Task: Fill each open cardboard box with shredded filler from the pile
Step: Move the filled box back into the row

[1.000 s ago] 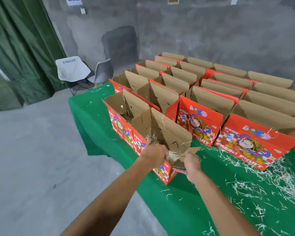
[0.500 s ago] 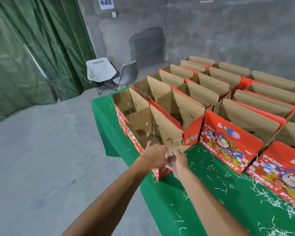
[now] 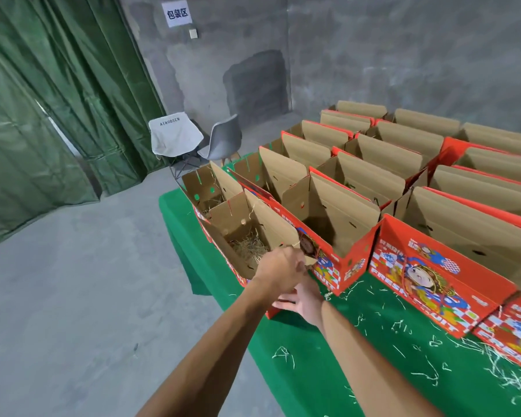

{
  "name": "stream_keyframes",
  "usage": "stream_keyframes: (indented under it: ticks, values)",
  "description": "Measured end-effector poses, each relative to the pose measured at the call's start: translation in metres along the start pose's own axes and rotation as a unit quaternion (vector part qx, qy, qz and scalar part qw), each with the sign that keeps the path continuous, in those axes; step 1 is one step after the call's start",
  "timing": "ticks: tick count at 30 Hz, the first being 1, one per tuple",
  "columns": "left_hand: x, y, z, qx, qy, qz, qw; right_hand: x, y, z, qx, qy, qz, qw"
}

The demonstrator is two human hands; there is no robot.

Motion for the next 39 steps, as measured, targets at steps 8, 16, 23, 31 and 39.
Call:
stream_keyframes:
  ticks: [8, 16, 23, 31, 39]
  values:
    - [-0.04, -0.071, 0.003, -0.007, -0.023, -0.202, 0.979, 0.042, -0.02, 0.082, -0.245, 0.095, 0.165, 0.951]
    - [-0.07, -0.109, -0.016, 0.082, -0.216, -0.181, 0.956, 0.101, -0.05, 0.12, -0.354, 0.252, 0.174, 0.884]
    - [-0.052, -0.113, -0.008, 0.112, -0.16, -0.217, 0.956, 0.11, -0.076, 0.119, -0.32, 0.254, 0.068, 0.91]
    - [-0.047, -0.096, 0.003, 0.166, -0.174, -0.261, 0.935, 0.096, -0.047, 0.111, -0.323, 0.215, 0.054, 0.92]
    - [-0.107, -0.033, -0.022, 0.181, -0.123, -0.323, 0.921, 0.094, 0.023, 0.176, -0.346, 0.228, 0.052, 0.909]
Point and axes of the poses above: each hand's wrist, its own y-axis away from the middle knuckle, its own z-axis out of the back of the hand, x = y × z, the point moved 1 cm from there along -y, towards the middle knuckle, and after that the axes turned 15 degrees about z, right-handed, at the moved point
